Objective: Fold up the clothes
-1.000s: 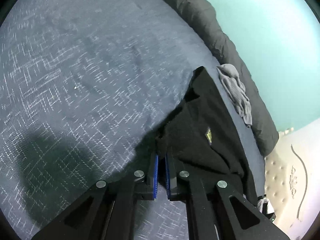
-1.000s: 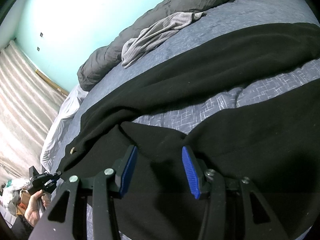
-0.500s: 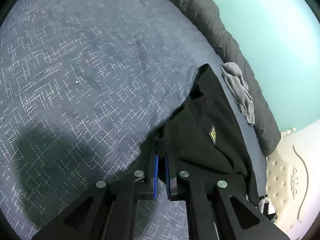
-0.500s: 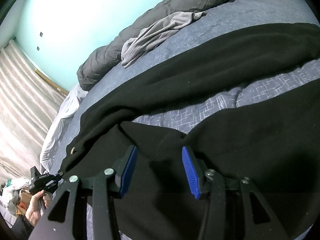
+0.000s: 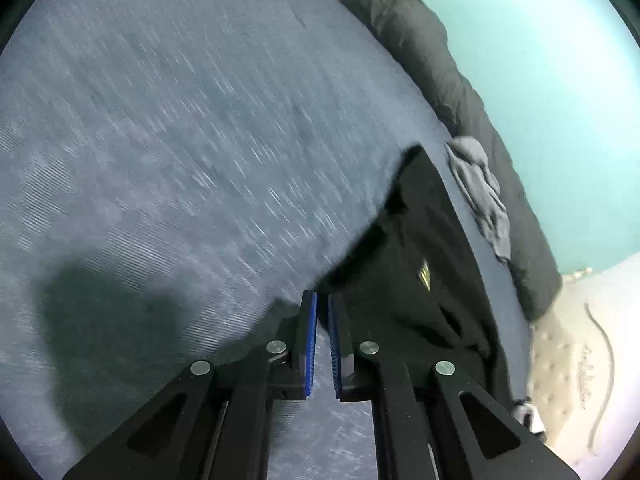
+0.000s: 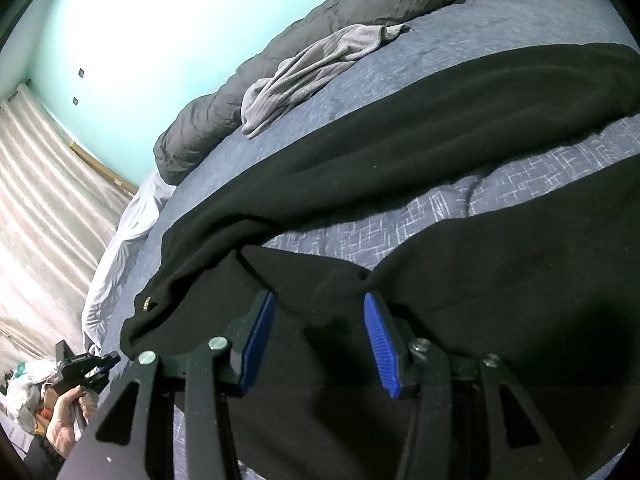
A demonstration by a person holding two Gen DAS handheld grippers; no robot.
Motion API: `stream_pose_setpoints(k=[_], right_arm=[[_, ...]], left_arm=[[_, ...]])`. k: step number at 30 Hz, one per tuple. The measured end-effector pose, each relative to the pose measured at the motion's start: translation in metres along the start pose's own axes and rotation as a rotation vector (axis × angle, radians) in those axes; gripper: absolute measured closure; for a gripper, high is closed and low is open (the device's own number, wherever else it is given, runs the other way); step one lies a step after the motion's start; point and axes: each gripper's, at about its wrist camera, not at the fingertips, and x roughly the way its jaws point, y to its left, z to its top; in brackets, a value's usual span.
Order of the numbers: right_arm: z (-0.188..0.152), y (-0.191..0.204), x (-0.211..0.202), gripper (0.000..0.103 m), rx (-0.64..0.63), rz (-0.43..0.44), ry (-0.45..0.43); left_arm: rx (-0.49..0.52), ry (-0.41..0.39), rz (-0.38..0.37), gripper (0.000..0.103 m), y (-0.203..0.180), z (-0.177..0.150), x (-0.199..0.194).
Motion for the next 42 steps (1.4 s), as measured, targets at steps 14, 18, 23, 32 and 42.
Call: stream_pose_setpoints(k=[14, 18, 23, 32, 42], right_arm=[[-0.002, -0.001, 0.003, 0.055, -0.012, -0.04, 0.015], [0.0, -0.002, 0.003, 0.055, -0.02, -0.066, 0.021], [0.001, -0.002, 0.003, 0.055, -0.032, -0.102, 0.035], [-0.005, -0.003, 0.003, 0.055, -0.036, -0.15, 0.036], [-0.006, 0.009, -0.004, 0.055, -0.075, -0.101, 0.013]], left_arm=[[0.169, 0.034, -0.049, 0.097, -0.083, -0.04, 0.038], [0.182, 0.024, -0.075, 0.097, -0.102, -0.062, 0.056], [0.264, 0.048, -0.055, 0.097, -0.109, -0.081, 0.07], [0.295, 0.086, -0.086, 0.097, -0.122, -0.095, 0.089], [0.307, 0.057, -0.082, 0.097, -0.118, -0.091, 0.08]])
